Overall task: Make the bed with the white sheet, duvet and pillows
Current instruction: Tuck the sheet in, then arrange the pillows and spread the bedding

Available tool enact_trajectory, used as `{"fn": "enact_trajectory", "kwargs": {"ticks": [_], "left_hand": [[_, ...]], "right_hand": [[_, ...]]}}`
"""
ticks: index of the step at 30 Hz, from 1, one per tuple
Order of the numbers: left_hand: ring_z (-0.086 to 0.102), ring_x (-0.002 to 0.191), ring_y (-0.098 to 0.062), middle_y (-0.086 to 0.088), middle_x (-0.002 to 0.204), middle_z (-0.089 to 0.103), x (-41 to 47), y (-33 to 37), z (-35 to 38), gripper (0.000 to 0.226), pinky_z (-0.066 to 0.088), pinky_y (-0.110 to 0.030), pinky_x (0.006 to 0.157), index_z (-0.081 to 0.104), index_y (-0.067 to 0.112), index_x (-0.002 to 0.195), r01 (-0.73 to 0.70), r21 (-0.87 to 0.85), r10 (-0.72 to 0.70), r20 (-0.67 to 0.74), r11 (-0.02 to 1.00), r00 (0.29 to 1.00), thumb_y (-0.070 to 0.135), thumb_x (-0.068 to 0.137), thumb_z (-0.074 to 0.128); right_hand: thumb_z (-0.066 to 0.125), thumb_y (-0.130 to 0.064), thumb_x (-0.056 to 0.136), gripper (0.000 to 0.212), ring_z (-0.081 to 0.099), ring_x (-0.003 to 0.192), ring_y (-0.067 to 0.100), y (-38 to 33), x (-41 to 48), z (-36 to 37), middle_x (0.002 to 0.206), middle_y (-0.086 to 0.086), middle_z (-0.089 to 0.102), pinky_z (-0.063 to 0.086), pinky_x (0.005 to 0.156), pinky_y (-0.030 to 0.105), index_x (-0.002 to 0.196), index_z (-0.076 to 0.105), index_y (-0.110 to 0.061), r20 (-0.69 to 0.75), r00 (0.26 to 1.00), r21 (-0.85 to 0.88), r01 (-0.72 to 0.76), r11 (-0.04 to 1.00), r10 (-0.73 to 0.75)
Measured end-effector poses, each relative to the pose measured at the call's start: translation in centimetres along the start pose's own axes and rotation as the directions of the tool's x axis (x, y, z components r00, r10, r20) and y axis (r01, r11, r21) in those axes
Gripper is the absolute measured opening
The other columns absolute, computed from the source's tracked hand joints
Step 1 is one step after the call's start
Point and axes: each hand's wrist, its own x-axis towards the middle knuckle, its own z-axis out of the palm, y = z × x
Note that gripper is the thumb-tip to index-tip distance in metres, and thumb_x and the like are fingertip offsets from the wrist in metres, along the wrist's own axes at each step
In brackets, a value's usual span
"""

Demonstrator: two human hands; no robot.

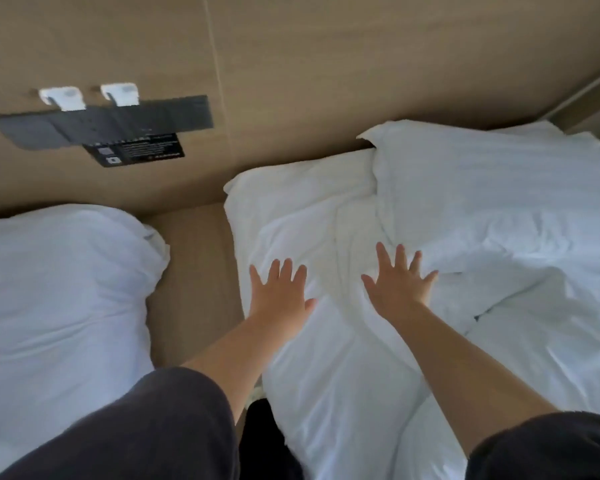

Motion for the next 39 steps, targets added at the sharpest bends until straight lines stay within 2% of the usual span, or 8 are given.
{"fn": "enact_trajectory", "kwargs": {"ticks": [6, 12, 18, 24, 28, 33, 37, 39], "left_hand": [[0.010, 0.148, -0.025, -0.005, 0.160, 0.013, 12.8, 7.1, 1.0, 0.065, 0.008, -0.060, 0.116, 0.012, 0.020, 0.153, -0.073, -0.123, 0.085, 0.093, 0.990, 0.992, 0.052, 0.099, 0.032], [0.018, 0.145, -0.023, -0.003, 0.158, 0.021, 18.6, 9.8, 1.7, 0.064, 0.014, -0.052, 0.116, 0.017, 0.022, 0.152, -0.044, -0.247, 0.089, 0.177, 0.968, 0.980, 0.052, 0.098, 0.036], [0.026, 0.143, -0.023, -0.002, 0.156, 0.027, 21.3, 8.2, 2.3, 0.063, 0.024, -0.047, 0.114, 0.022, 0.020, 0.151, -0.011, -0.340, 0.077, 0.183, 0.941, 0.980, 0.048, 0.098, 0.041], [0.037, 0.136, -0.027, -0.009, 0.149, 0.039, 21.8, 9.5, -0.3, 0.057, 0.035, -0.037, 0.108, 0.028, 0.018, 0.150, 0.058, -0.529, 0.041, 0.173, 0.847, 0.984, 0.038, 0.098, 0.045], [0.039, 0.135, -0.023, -0.004, 0.153, 0.034, 21.4, 12.5, -4.1, 0.064, 0.035, -0.031, 0.102, 0.025, 0.024, 0.151, 0.145, -0.749, 0.032, 0.217, 0.646, 0.976, 0.043, 0.095, 0.050], [0.040, 0.135, -0.026, 0.002, 0.153, 0.030, 20.5, 14.8, -7.4, 0.102, 0.044, -0.046, 0.099, 0.011, 0.032, 0.154, 0.374, -0.902, 0.005, 0.384, 0.213, 0.923, 0.071, 0.075, 0.062], [0.064, 0.109, -0.028, 0.000, 0.130, 0.060, 20.1, 13.8, -8.5, 0.131, 0.054, -0.055, 0.080, 0.039, 0.032, 0.142, 0.559, -0.829, 0.040, 0.560, 0.018, 0.828, 0.086, 0.029, 0.076], [0.071, 0.091, -0.027, -0.003, 0.112, 0.070, 19.3, 12.6, -7.8, 0.104, 0.057, -0.050, 0.076, 0.055, 0.021, 0.129, 0.602, -0.799, -0.018, 0.602, 0.006, 0.798, 0.068, 0.041, 0.086]], "right_hand": [[0.042, -0.056, 0.097, 0.085, 0.009, 0.146, 0.046, 8.5, 9.9, 3.6, 0.163, 0.014, -0.007, 0.032, 0.107, 0.060, 0.153, -0.016, -0.032, 0.082, 0.964, 0.211, -0.264, 0.941, 0.252], [0.068, -0.025, 0.089, 0.105, 0.038, 0.134, 0.047, 9.4, 17.7, 5.4, 0.158, 0.021, -0.023, 0.048, 0.095, 0.043, 0.152, -0.015, -0.037, 0.039, 0.957, 0.439, -0.275, 0.856, 0.288], [0.046, 0.007, 0.087, 0.043, 0.058, 0.097, 0.044, 10.5, 21.9, 6.0, 0.122, 0.021, 0.042, 0.047, 0.079, 0.043, 0.124, 0.051, -0.013, -0.169, 0.934, 0.503, -0.195, 0.842, 0.316], [0.040, 0.004, 0.082, 0.036, 0.057, 0.093, 0.038, 13.1, 20.8, 2.6, 0.104, 0.016, 0.059, 0.039, 0.070, 0.034, 0.106, 0.062, -0.010, -0.238, 0.951, 0.478, -0.063, 0.876, 0.198], [0.042, 0.005, 0.078, 0.032, 0.055, 0.083, 0.035, 15.0, 18.0, -0.5, 0.096, 0.013, 0.061, 0.035, 0.066, 0.033, 0.097, 0.062, -0.011, -0.309, 0.938, 0.505, 0.023, 0.863, 0.156], [0.044, 0.007, 0.073, 0.029, 0.051, 0.073, 0.027, 15.4, 11.6, -3.7, 0.077, -0.001, 0.054, 0.035, 0.062, 0.032, 0.086, 0.063, -0.011, -0.405, 0.914, 0.583, 0.246, 0.775, 0.015], [0.044, 0.002, 0.071, 0.030, 0.053, 0.071, 0.021, 12.6, 5.4, -4.4, 0.076, -0.004, 0.057, 0.035, 0.062, 0.026, 0.088, 0.068, -0.008, -0.480, 0.858, 0.594, 0.471, 0.652, -0.183], [0.043, -0.001, 0.069, 0.031, 0.054, 0.069, 0.020, 10.6, 3.4, -3.9, 0.076, 0.000, 0.060, 0.042, 0.064, 0.028, 0.087, 0.067, -0.008, -0.516, 0.810, 0.579, 0.570, 0.583, -0.278]]}}
